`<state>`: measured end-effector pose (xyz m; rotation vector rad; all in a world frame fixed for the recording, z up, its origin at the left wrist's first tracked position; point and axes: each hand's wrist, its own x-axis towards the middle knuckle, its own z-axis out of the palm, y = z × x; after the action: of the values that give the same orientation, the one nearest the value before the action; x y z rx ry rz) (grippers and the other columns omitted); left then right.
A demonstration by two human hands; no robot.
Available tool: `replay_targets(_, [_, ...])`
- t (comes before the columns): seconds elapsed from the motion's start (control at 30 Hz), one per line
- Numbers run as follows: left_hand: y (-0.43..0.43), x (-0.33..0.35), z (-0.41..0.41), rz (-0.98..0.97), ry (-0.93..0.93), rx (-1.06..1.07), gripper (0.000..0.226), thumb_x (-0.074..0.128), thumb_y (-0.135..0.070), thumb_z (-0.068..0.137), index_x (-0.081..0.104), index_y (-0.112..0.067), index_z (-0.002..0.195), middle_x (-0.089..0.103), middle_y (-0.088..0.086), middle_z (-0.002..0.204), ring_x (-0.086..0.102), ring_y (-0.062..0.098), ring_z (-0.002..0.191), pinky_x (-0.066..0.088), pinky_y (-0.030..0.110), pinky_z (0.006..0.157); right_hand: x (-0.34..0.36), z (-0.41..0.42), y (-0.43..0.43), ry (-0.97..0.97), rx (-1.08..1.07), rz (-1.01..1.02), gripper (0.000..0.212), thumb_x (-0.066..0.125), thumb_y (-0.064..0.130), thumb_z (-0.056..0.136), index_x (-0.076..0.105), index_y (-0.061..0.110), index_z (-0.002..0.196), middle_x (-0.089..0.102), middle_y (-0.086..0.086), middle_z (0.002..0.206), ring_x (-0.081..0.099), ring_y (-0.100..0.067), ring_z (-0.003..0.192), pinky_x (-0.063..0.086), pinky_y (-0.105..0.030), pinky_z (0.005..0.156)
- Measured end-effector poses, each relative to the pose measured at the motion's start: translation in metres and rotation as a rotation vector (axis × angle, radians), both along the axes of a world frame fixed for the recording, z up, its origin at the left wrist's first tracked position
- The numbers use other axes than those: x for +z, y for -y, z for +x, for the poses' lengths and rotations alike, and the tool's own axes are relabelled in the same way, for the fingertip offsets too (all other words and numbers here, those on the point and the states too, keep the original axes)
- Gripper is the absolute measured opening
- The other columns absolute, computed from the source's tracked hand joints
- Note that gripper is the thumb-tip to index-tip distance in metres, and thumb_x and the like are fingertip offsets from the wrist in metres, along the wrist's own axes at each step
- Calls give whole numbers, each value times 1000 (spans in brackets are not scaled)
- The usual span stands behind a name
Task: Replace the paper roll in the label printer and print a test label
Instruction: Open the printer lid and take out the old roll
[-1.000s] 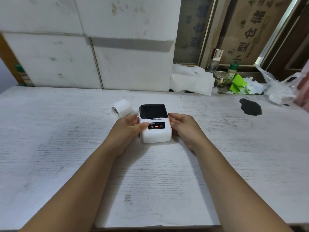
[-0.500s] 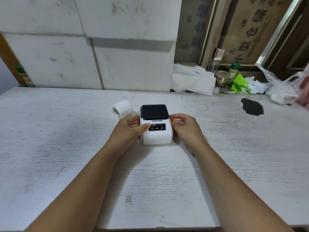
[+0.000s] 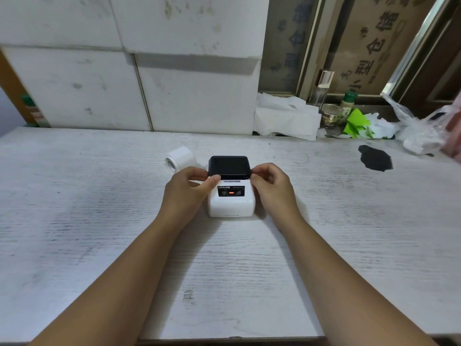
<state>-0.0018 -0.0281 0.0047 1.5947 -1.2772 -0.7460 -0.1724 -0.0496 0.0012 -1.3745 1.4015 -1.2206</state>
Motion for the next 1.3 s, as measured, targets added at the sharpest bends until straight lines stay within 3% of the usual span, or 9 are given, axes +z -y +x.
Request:
replay_targets(0.1, [1, -1, 0, 2, -78, -24, 17, 70, -32, 80, 68, -23, 94, 68, -13, 89, 62, 6, 85, 45, 17, 72, 0, -1, 0, 53, 28, 7, 16, 60, 15, 84, 65, 23, 96, 68, 11, 93, 62, -4, 91, 48, -24, 85])
replay_targets(0.23, [4, -6, -1, -2, -187, -42, 30, 69, -29, 81, 67, -24, 110, 69, -5, 111, 59, 17, 110, 46, 36, 99, 0, 0, 1, 90, 58, -6, 30, 60, 15, 85, 66, 33, 108, 67, 10, 94, 64, -6, 92, 49, -25, 89])
replay_targets(0.4, [5, -6, 0, -5, -278, -73, 35, 69, -24, 80, 66, -30, 114, 67, -2, 115, 58, 20, 113, 43, 40, 103, 3, 1, 1, 137, 138, -41, 47, 54, 6, 88, 57, 33, 127, 62, 0, 114, 61, -3, 93, 47, -14, 81])
replay_targets(0.67, [4, -2, -5, -44, -320, -157, 47, 55, -5, 91, 49, -22, 135, 63, -10, 93, 58, 6, 90, 41, 18, 87, 1, 3, 0, 187, 119, -86, 40, 52, -4, 84, 44, 31, 99, 62, 6, 112, 54, -3, 103, 40, -24, 89])
replay_targets(0.83, [4, -2, -8, -56, -204, -153, 54, 54, -9, 91, 42, -35, 138, 56, -12, 78, 59, 10, 96, 40, 24, 91, 1, 4, 0, 129, 158, -91, 55, 46, -6, 83, 50, 34, 121, 55, 15, 125, 49, -6, 116, 42, -21, 93])
replay_targets(0.97, [2, -3, -11, -67, -112, -123, 56, 54, -9, 89, 42, -35, 137, 50, -9, 74, 56, 8, 85, 39, 17, 75, 0, 4, 2, 134, 166, -29, 63, 42, -5, 79, 53, 39, 123, 52, 8, 130, 44, -7, 122, 42, -25, 95])
replay_targets(1.1, [4, -5, -11, -112, 49, -71, 46, 56, -12, 87, 52, -31, 129, 45, -11, 90, 46, 2, 78, 35, 11, 72, -1, 5, 2, 144, 167, -11, 58, 42, 0, 78, 59, 38, 118, 54, 1, 132, 50, -4, 117, 45, -31, 98])
replay_targets(1.2, [5, -6, -12, -107, 47, -66, 29, 57, -22, 89, 61, -31, 116, 44, -7, 106, 50, 11, 94, 34, 6, 75, -2, 4, 0, 84, 127, -37, 45, 47, 2, 82, 63, 32, 111, 56, 4, 124, 52, 9, 101, 44, -18, 83])
replay_targets(1.3, [7, -6, -11, -103, 46, -60, 20, 56, -24, 90, 66, -28, 107, 48, -7, 110, 52, 13, 98, 34, 5, 76, 1, 7, 1, -137, 60, -268, 22, 60, 12, 83, 69, 28, 94, 60, 10, 107, 55, -6, 103, 42, -19, 84])
